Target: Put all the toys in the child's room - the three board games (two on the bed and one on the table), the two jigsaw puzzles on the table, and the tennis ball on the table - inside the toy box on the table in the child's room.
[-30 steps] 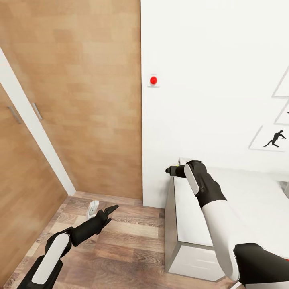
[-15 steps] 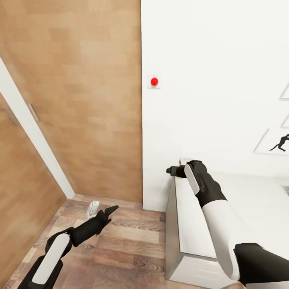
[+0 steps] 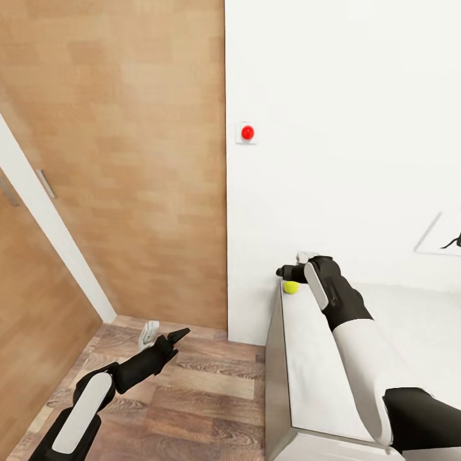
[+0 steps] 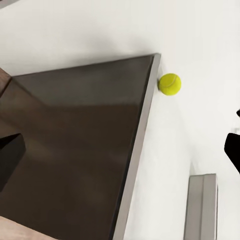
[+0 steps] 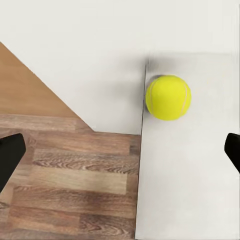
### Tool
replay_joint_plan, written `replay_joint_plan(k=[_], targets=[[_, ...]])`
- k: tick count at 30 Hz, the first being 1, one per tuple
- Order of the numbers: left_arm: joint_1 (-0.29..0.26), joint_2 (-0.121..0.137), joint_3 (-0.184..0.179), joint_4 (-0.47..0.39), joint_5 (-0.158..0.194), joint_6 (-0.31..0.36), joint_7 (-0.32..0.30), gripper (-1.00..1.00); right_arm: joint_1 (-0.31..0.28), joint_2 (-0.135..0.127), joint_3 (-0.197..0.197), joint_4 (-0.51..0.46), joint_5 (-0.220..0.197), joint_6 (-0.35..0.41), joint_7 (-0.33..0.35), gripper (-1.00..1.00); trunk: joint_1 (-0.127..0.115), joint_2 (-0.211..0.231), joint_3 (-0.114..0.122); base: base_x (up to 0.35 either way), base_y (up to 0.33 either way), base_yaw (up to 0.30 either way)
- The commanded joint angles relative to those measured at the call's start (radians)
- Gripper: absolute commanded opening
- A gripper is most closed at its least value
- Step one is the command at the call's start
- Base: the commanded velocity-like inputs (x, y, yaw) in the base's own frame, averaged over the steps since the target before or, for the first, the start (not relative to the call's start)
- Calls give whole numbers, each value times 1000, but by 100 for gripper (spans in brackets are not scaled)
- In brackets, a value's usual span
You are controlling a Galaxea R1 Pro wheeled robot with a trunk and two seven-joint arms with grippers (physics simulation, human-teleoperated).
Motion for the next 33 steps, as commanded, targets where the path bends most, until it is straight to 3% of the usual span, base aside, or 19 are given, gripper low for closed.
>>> replay_joint_plan(k=[1, 23, 33], targets=[[-1, 1, -1, 0, -1, 2, -3, 100, -1, 0, 2, -1, -11, 3, -10, 100, 1, -2, -2, 49, 0, 0], [-1, -1, -1, 2, -2, 2, -1, 100, -1, -20, 2, -1, -12, 2, -11, 100, 1, -2, -2, 18, -4, 0], [-1, 0, -2, 4, -3, 2, -1, 100, -4, -21, 2, 3, -12, 2, -11, 100, 1, -2, -2, 149, -129, 0]])
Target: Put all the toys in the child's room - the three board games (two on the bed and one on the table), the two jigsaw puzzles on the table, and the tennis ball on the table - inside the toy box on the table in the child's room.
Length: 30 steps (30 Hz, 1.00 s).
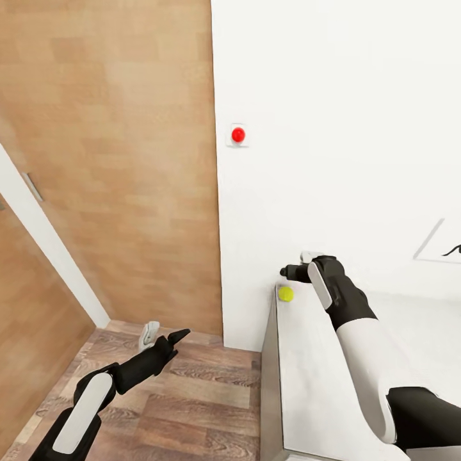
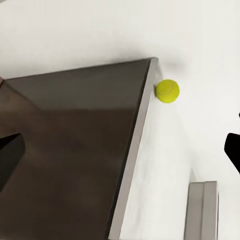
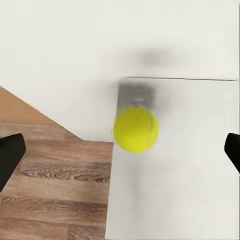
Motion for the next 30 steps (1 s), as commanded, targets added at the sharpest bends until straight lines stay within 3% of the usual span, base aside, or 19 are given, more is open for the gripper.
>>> replay_joint_plan(k=[1, 20, 30], targets=[[-1, 1, 0, 0, -1, 2, -2, 100, -1, 0, 2, -1, -11, 3, -10, 100, 1, -2, -2, 203, -179, 0], [-1, -1, -2, 1, -1, 1, -1, 100, 0, -5, 1, 1, -11, 3, -9, 100, 1, -2, -2, 114, -100, 0], [-1, -3, -2, 2, -1, 1, -1, 100, 1, -36, 1, 2, -14, 5, -9, 100, 1, -2, -2, 15, -13, 0]])
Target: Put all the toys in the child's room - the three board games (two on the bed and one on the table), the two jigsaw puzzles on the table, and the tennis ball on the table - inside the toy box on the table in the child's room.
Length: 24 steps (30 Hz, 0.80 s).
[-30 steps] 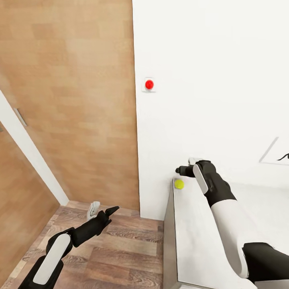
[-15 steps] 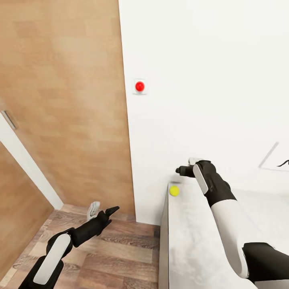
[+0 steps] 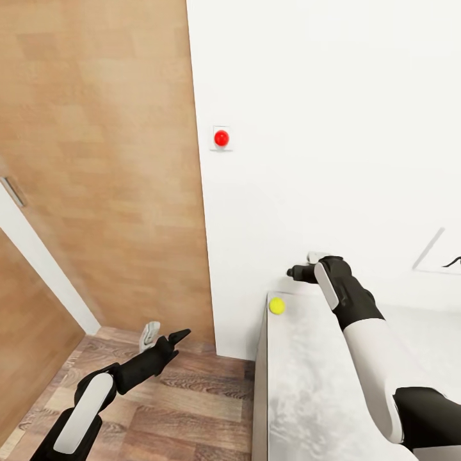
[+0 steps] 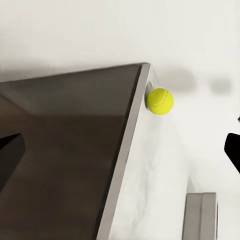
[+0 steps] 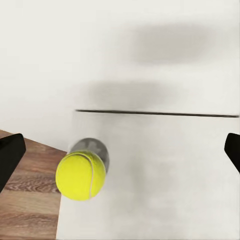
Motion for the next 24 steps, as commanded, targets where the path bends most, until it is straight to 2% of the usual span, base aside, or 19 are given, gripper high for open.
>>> replay_joint_plan(k=[1, 16, 24], targets=[[-1, 0, -1, 0, -1, 2, -3, 100, -1, -4, 2, -1, -11, 3, -9, 100, 1, -2, -2, 6, -6, 0], [-1, -2, -1, 0, -1, 2, -3, 100, -1, -5, 7, 16, -12, 1, -7, 100, 1, -2, -7, 2, -2, 0], [-1, -2, -1, 0, -1, 2, -3, 100, -9, -3, 11, 61, -12, -9, -6, 100, 1, -2, -17, 0, 0, 0]])
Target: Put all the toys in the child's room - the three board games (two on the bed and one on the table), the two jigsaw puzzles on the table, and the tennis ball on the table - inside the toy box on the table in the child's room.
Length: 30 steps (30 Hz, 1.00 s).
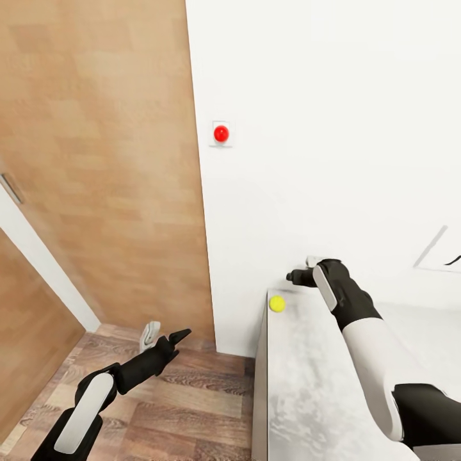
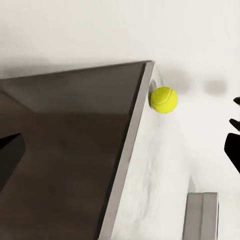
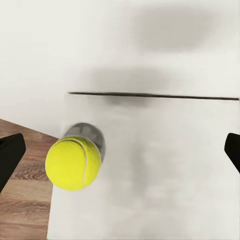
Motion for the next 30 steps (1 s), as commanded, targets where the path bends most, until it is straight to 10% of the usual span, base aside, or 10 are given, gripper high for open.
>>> replay_joint_plan(k=[1, 30], targets=[[-1, 0, 0, 0, -1, 2, -3, 100, -2, -1, 4, 7, -11, -1, -9, 100, 1, -2, -3, 0, 0, 0], [-1, -4, -2, 0, -1, 2, -3, 100, -6, 35, 8, 39, -11, -43, -8, 100, 1, -2, -40, 0, 0, 40]])
